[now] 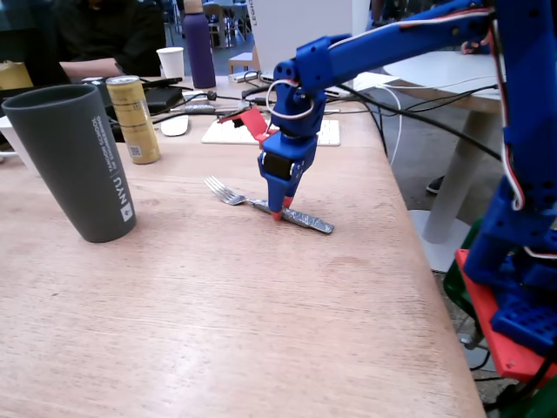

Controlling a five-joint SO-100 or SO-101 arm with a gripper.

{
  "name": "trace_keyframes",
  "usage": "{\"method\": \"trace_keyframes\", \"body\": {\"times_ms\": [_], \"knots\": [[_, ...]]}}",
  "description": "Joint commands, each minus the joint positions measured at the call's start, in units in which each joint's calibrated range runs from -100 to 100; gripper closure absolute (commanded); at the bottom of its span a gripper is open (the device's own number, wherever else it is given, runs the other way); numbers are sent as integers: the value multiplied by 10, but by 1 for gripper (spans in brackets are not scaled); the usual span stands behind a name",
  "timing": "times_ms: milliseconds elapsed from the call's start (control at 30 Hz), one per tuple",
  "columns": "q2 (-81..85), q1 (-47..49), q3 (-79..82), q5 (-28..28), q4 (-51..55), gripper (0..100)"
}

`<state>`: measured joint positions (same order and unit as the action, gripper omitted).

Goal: Grab the fork and place it in gray glass

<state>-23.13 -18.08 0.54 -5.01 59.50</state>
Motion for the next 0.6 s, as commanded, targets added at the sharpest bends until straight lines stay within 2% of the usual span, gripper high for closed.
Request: {"method": "trace_keyframes", "body": {"times_ms": [0, 133, 567], "knots": [[7, -2, -16, -1, 3, 100], [15, -2, -19, -2, 1, 100], [199, -2, -7, -1, 4, 100]]}}
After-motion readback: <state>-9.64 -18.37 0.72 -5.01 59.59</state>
